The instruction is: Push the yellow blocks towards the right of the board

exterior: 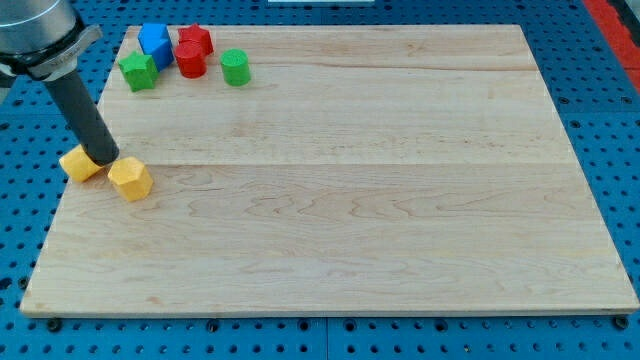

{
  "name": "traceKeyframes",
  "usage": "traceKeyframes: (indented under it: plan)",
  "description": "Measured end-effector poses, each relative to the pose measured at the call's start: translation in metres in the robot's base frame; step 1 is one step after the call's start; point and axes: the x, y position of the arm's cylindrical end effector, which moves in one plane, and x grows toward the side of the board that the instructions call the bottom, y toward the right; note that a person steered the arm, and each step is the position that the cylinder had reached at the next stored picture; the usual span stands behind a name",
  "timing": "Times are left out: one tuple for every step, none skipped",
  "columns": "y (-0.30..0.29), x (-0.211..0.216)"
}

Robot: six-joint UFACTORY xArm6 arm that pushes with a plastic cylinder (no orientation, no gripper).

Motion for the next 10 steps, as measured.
traceKeyframes:
  plan:
    - [0.009,-0.04]
    - [-0.057,-0.048]
    - [-0.056,-0.001]
    - [-0.048,0.034]
    - [-0.031,0.038]
    - [0.014,0.037]
    - [0.064,0.034]
    - [0.091,0.049]
    - [0.14,0.052]
    - [0.191,0.039]
